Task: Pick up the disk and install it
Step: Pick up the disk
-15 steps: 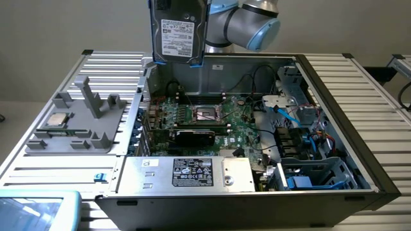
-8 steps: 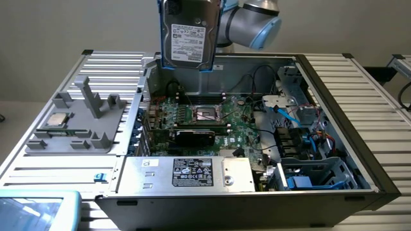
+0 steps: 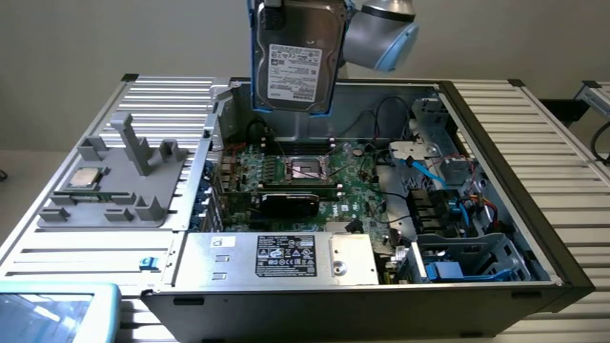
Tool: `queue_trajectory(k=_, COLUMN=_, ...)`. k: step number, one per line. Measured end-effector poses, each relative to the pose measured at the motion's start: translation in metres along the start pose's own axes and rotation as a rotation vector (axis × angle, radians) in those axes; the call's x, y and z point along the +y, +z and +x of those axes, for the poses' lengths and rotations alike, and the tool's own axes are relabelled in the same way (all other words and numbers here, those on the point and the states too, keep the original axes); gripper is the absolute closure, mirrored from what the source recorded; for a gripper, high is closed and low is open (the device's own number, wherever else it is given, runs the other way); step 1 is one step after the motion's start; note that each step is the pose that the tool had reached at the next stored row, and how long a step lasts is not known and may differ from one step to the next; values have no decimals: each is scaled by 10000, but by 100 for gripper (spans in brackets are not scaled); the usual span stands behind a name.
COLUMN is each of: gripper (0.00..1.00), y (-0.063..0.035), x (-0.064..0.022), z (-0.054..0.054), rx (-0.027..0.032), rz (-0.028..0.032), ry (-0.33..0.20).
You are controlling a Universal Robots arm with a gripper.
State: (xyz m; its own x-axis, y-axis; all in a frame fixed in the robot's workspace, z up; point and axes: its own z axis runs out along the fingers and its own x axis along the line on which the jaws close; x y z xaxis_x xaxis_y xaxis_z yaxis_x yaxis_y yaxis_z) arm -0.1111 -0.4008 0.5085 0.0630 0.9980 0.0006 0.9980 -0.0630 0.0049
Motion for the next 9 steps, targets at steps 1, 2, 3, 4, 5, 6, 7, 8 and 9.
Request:
queue_trajectory(k=1, gripper=63, y=0, x=19, z=-26, rx=0, rz=-2, ry=0)
queue_trajectory(k=2, gripper=63, y=0, x=32, z=-46, rx=1, rz=-15, ry=-1)
queue_trajectory(k=3, gripper=63, y=0, x=43, z=-66, rx=2, rz=-34, ry=-3)
queue_trajectory(k=4, gripper=63, y=0, x=53, z=-88, rx=3, rz=-56, ry=-4)
queue_trajectory(k=5, gripper=63, y=0, x=63, z=-111, rx=6, rz=-75, ry=-5)
queue_trajectory(k=6, gripper=63, y=0, x=75, z=-133, rx=7, rz=-96, ry=-6)
queue_trajectory(k=7, gripper=63, y=0, x=81, z=-149, rx=9, rz=-120, ry=-8)
queue_trajectory(k=8, gripper=63, y=0, x=82, z=-155, rx=9, rz=-127, ry=-8)
queue_trajectory(k=9, gripper=63, y=0, x=82, z=-155, rx=10, rz=-128, ry=-7)
